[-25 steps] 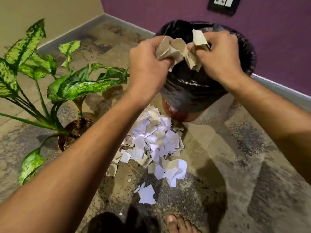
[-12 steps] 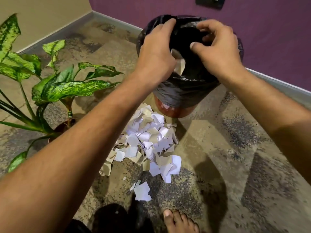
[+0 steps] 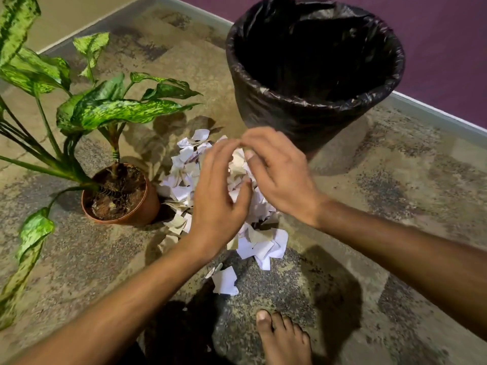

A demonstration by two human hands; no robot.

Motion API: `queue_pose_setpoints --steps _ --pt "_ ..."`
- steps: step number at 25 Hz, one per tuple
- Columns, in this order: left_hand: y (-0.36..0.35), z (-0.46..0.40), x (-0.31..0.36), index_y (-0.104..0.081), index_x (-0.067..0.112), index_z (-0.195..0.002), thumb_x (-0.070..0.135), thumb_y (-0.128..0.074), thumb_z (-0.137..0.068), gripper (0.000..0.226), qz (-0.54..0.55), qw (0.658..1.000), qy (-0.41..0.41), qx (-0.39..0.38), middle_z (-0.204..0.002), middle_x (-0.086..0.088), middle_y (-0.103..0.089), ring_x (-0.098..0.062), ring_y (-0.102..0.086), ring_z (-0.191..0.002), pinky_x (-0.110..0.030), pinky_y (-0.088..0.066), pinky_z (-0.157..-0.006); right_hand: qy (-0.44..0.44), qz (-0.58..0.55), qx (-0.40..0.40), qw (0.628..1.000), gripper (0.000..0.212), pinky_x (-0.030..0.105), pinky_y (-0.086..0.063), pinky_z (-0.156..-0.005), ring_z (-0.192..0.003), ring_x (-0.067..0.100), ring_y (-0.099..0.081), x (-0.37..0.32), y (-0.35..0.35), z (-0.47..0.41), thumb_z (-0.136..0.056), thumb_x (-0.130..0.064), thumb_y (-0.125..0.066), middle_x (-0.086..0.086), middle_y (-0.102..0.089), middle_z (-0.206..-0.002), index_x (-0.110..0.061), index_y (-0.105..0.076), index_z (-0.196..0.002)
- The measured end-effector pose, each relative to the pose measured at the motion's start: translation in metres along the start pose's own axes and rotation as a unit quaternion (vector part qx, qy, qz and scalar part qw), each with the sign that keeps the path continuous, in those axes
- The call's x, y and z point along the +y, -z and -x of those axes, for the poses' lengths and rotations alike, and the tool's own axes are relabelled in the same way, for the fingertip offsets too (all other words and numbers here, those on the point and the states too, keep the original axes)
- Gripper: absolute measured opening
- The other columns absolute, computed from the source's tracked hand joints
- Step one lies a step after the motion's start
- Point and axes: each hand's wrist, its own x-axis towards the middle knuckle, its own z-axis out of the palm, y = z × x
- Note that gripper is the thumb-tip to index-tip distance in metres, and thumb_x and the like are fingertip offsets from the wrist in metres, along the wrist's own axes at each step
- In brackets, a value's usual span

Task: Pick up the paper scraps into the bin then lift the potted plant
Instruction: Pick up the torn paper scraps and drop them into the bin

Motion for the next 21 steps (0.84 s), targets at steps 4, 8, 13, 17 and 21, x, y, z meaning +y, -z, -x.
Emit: queue_pose_setpoints --steps 4,8,13,17,21 --pt "0.008 0.035 -0.052 -0.062 0.019 -0.111 0.016 -0.064 -0.082 0.029 -0.116 0.972 0.122 -0.164 -0.107 0.001 -0.063 -0.016 -0.061 -0.087 -0.027 -0.045 -0.071 0.01 0.11 -0.273 0.956 0.027 0.037 -0.051 -0.083 -0.108 0.024 -0.057 0.018 -0.03 0.053 -0.097 -0.029 -0.048 0.002 -0.057 -0.122 -0.016 -0.062 -0.116" --pt "0.021 0.044 -0.098 -0.068 0.019 -0.088 0.016 -0.063 -0.079 0.012 -0.221 0.884 0.199 -0.36 -0.088 -0.003 -0.071 -0.025 -0.065 -0.084 -0.028 -0.044 -0.065 0.116 0.13 -0.499 0.849 0.047 0.043 -0.053 -0.083 -0.122 0.027 -0.046 0.017 -0.056 0.088 -0.096 -0.037 -0.05 0.003 -0.04 -0.145 -0.022 -0.041 -0.14" --pt "0.03 0.073 -0.128 -0.068 0.016 -0.097 0.004 -0.06 -0.076 0.026 -0.253 0.829 0.247 -0.433 -0.1 -0.009 -0.069 -0.028 -0.063 -0.097 -0.025 -0.042 -0.068 0.226 0.131 -0.596 0.759 0.065 0.043 -0.053 -0.08 -0.131 0.029 -0.033 -0.003 -0.094 0.113 -0.095 -0.024 -0.059 0.004 -0.019 -0.158 -0.023 -0.025 -0.15" --pt "0.04 0.092 -0.136 -0.067 0.017 -0.112 0.004 -0.06 -0.076 0.039 -0.242 0.834 0.206 -0.452 -0.115 -0.006 -0.066 -0.027 -0.061 -0.107 -0.031 -0.048 -0.086 0.255 0.147 -0.586 0.755 0.067 0.039 -0.046 -0.069 -0.13 0.033 -0.034 -0.01 -0.116 0.118 -0.091 -0.005 -0.057 0.01 -0.02 -0.158 -0.023 -0.027 -0.149" --pt "0.045 0.102 -0.133 -0.061 0.024 -0.125 0.01 -0.059 -0.083 0.044 -0.206 0.844 0.182 -0.46 -0.127 -0.004 -0.052 -0.027 -0.057 -0.111 -0.031 -0.045 -0.089 0.26 0.167 -0.589 0.747 0.062 0.039 -0.046 -0.064 -0.124 0.037 -0.037 -0.003 -0.13 0.132 -0.089 -0.001 -0.056 0.015 -0.024 -0.153 -0.014 -0.032 -0.145"
